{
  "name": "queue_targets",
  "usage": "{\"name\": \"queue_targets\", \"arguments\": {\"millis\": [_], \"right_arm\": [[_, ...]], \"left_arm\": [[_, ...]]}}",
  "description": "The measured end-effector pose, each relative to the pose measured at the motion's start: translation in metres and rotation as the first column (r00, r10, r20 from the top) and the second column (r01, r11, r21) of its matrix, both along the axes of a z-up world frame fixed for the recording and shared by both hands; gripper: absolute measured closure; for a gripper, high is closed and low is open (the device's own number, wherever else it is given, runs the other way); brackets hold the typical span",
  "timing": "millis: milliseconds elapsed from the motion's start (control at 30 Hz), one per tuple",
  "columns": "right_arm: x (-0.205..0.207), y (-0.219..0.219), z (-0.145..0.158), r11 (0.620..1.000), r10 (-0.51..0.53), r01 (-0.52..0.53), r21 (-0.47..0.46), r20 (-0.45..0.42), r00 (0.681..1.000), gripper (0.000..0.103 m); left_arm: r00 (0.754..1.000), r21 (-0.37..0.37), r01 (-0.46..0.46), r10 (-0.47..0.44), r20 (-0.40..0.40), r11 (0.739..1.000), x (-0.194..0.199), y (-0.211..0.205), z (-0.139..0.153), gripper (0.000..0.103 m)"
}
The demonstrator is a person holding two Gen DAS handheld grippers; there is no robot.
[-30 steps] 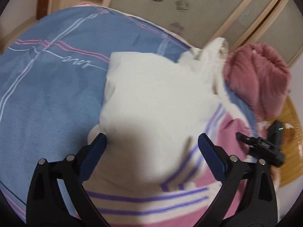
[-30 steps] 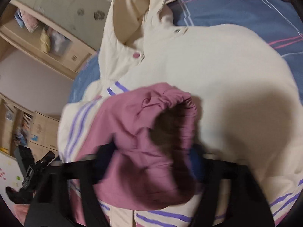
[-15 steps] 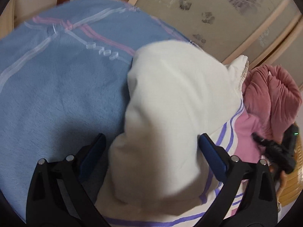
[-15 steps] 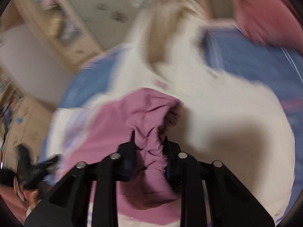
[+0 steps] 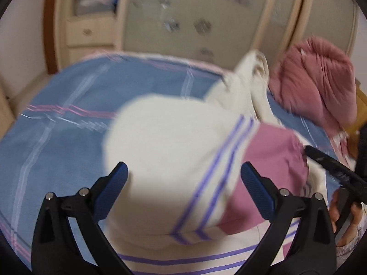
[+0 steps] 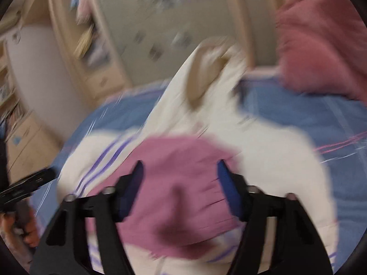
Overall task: Fold large clothes
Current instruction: 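Grasp the other pink sleeve cuff with the right tool and fold it across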
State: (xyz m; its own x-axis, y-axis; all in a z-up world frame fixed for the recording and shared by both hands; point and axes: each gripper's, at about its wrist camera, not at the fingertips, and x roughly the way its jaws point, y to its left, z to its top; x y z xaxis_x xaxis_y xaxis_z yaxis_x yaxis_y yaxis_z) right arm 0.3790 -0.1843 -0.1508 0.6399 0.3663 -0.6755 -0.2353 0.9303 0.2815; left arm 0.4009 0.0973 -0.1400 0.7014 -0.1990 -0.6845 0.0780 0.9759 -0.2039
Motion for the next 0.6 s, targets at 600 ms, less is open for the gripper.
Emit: {"name": "queue_targets", "arguments": {"millis": [600], "right_arm": [[0.002, 0.004, -0.035, 0.996, -0.047, 0.050, -0.069, 0.053, 0.998, 0.036]], "left_arm": [[0.999, 0.154, -0.006, 0.011, -0.034, 0.988, 0.008, -0.011, -0.045, 0.002]]}}
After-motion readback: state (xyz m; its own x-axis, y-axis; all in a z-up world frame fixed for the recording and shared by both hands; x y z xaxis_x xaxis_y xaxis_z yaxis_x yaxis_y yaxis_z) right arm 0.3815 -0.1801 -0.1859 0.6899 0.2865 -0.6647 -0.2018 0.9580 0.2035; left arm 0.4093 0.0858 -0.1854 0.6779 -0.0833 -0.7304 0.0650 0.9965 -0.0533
